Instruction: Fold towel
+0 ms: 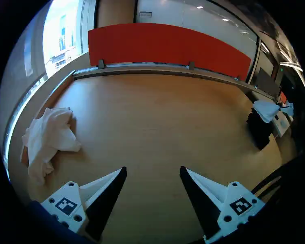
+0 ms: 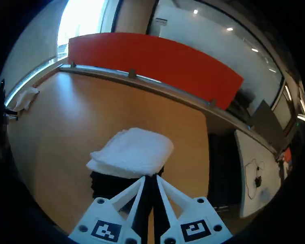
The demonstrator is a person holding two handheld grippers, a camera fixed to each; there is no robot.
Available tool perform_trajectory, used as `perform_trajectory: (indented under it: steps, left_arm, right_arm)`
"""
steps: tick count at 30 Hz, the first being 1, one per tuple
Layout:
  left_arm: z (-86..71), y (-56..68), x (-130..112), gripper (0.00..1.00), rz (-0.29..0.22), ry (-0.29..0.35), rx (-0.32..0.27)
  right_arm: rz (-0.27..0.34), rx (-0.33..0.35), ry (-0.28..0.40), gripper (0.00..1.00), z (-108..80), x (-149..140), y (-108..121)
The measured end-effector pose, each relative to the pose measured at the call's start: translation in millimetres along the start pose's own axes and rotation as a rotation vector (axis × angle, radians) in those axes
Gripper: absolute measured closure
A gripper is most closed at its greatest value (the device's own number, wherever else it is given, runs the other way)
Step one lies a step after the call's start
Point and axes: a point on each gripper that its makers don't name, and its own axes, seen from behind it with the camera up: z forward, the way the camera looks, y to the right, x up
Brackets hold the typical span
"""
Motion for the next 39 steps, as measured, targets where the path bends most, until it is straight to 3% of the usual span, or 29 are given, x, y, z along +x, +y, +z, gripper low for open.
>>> perform_trajectory:
  steps: [21, 35, 39]
  left_arm:
    - [-6.5, -1.4, -6, 0.03, 0.012, -0.002, 0.014]
    - [-9.9, -2.2, -6, 0.03, 0.01, 0.002, 0.021]
    - [-10.0, -3.4, -7, 0.03, 0.007, 0.001, 0.023]
  right_arm:
    - [0.117, -0.032, -0.142, 0.96, 31.2, -80, 1]
    - [0.157, -0.044, -0.174, 0.95, 47.0, -96, -2]
    - [0.151, -0.052, -0.176, 0.89, 46.4, -97, -1]
